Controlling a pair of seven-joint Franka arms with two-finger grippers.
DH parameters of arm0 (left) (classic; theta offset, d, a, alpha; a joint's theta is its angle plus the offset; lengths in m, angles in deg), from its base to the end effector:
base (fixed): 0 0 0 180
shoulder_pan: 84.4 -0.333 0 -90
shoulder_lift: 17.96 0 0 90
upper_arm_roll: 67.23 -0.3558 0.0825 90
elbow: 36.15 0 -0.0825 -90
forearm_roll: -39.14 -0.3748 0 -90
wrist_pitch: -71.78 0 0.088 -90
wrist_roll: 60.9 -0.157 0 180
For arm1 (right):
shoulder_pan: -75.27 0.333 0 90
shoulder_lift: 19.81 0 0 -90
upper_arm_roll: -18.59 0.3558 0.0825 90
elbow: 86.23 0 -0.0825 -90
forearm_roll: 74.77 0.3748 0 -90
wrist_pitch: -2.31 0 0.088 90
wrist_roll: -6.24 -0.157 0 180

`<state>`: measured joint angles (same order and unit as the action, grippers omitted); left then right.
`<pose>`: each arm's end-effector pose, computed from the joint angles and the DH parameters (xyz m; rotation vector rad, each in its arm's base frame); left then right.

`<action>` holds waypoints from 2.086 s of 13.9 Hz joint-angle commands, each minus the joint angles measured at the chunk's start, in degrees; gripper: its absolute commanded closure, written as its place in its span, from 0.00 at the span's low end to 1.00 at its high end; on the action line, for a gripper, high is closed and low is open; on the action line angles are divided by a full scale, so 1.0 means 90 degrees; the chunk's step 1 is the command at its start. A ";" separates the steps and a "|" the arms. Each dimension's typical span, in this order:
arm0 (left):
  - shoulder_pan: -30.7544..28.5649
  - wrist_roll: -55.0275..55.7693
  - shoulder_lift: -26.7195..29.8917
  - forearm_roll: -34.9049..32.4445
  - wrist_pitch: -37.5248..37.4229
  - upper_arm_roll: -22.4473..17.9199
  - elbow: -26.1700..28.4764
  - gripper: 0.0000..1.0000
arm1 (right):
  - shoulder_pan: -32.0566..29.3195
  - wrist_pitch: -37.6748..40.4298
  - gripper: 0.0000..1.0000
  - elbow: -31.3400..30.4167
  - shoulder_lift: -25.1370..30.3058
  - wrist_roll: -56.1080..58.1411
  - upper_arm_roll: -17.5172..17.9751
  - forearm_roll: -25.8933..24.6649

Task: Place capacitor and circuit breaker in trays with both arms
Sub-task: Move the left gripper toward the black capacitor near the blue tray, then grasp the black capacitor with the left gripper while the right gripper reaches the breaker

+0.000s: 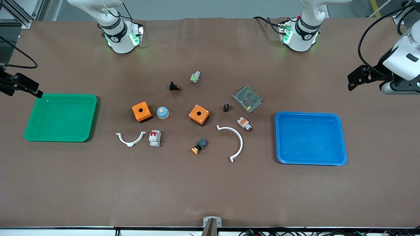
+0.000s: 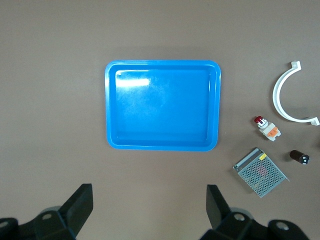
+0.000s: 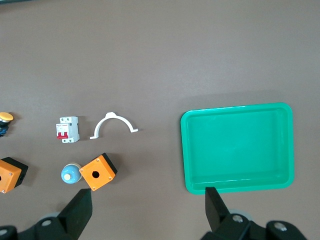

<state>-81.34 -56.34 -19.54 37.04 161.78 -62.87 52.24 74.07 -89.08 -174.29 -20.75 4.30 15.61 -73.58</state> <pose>0.5513 -0.0654 0.6123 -3.1063 0.0775 -0.0065 0.5549 -0.0371 0.6233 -3.1173 0.1667 -0.0657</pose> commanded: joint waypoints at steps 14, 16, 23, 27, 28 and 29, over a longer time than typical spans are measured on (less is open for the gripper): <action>0.2559 0.3983 -0.1386 0.0283 0.2203 0.0169 0.1200 0.02 | -0.0042 0.0077 0.00 0.0303 -0.0285 -0.0029 0.0058 -0.0005; 0.2727 0.4413 -0.1367 0.0273 0.3052 0.0169 0.1806 0.04 | -0.0033 0.0077 0.00 0.0303 -0.0461 -0.0019 0.0058 -0.0005; 0.3546 0.5761 -0.2458 0.0244 0.5348 0.0296 0.2639 0.14 | 0.0668 0.0077 0.00 0.0303 -0.1018 -0.0058 0.0077 0.0181; 0.3948 0.6533 -0.3201 0.0195 0.6258 0.0286 0.2629 0.22 | 0.1664 0.0057 0.00 0.0312 -0.1671 -0.1383 0.0077 0.0113; 0.3957 0.6544 -0.3328 0.0195 0.6327 0.0286 0.2629 0.24 | 0.1773 0.0048 0.00 0.0303 -0.1876 -0.1531 0.0077 0.0132; 0.3996 0.6544 -0.3368 0.0195 0.6328 0.0286 0.2629 0.25 | 0.1842 -0.0020 0.00 0.0303 -0.2081 -0.1562 0.0077 0.0180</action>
<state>-45.66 1.84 -48.99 38.73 218.12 -59.92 76.62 89.46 -89.16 -173.13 -35.27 -7.70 16.75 -72.39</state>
